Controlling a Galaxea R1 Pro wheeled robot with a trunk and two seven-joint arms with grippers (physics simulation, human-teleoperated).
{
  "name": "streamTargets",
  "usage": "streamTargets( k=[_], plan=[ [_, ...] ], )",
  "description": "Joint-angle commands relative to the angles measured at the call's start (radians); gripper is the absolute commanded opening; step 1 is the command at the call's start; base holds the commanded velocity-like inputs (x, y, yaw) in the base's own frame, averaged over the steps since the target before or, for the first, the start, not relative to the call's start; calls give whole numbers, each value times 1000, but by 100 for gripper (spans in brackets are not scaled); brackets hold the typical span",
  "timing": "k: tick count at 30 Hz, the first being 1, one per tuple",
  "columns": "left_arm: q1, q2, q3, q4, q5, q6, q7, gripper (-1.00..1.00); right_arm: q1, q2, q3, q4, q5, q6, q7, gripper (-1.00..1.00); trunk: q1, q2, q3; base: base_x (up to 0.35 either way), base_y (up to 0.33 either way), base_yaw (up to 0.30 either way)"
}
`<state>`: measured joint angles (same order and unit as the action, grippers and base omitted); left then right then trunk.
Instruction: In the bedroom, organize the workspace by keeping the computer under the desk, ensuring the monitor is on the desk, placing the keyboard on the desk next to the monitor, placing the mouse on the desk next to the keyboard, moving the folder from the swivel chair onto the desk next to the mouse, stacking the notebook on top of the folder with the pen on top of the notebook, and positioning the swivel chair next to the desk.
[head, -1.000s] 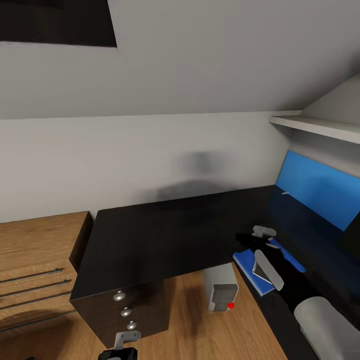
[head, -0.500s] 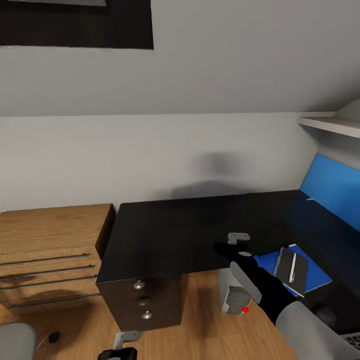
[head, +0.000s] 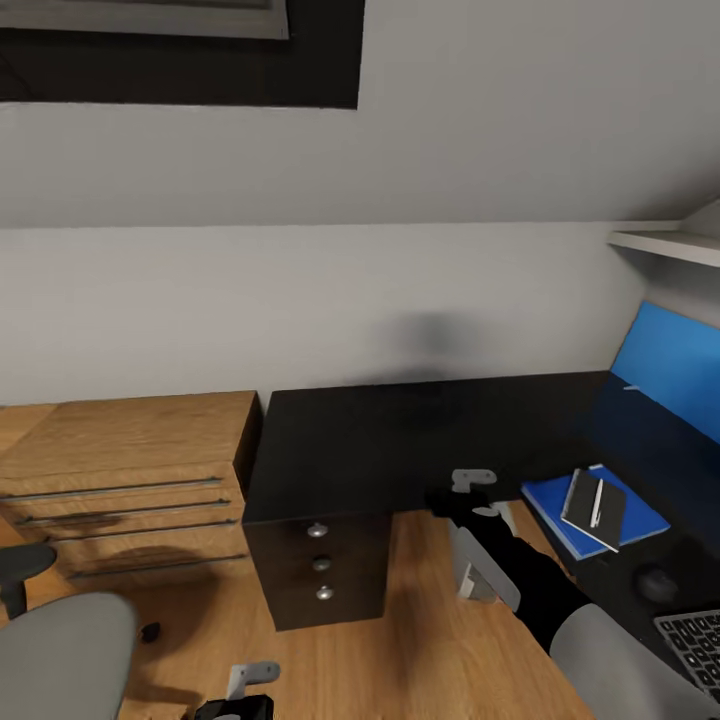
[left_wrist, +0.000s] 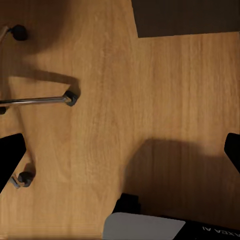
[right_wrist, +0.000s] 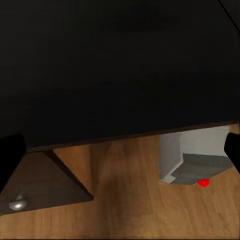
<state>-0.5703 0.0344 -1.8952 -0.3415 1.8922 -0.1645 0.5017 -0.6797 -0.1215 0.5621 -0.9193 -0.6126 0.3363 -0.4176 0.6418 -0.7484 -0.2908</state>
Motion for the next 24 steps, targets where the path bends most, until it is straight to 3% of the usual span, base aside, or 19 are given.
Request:
streamTargets(
  k=[1,14,18,20,21,24],
  plan=[
    [-2,1,-9,-4,10,-7,5,100,-1,-1,5,-1,-7,3,-9,100,0,-1,-2,-283,183,0],
    [-2,2,-7,-4,14,-7,5,100,-1,1,7,23,-3,2,-9,100,0,-1,-2,-332,18,0],
    [-2,2,-7,-3,38,-8,5,100,-2,10,13,120,3,-32,-8,100,0,-1,-2,-337,0,0],
    [-2,2,-7,-3,44,-9,5,100,-2,25,13,164,17,-78,-7,100,0,-1,-2,-319,0,0],
    [-2,3,-7,-2,48,-10,5,100,-3,45,14,205,62,-138,-6,100,0,-1,-2,-94,0,0],
    [-2,4,-7,-2,49,-41,5,100,-3,54,14,222,90,-158,-6,100,0,-1,-2,-43,0,0]
  ],
)
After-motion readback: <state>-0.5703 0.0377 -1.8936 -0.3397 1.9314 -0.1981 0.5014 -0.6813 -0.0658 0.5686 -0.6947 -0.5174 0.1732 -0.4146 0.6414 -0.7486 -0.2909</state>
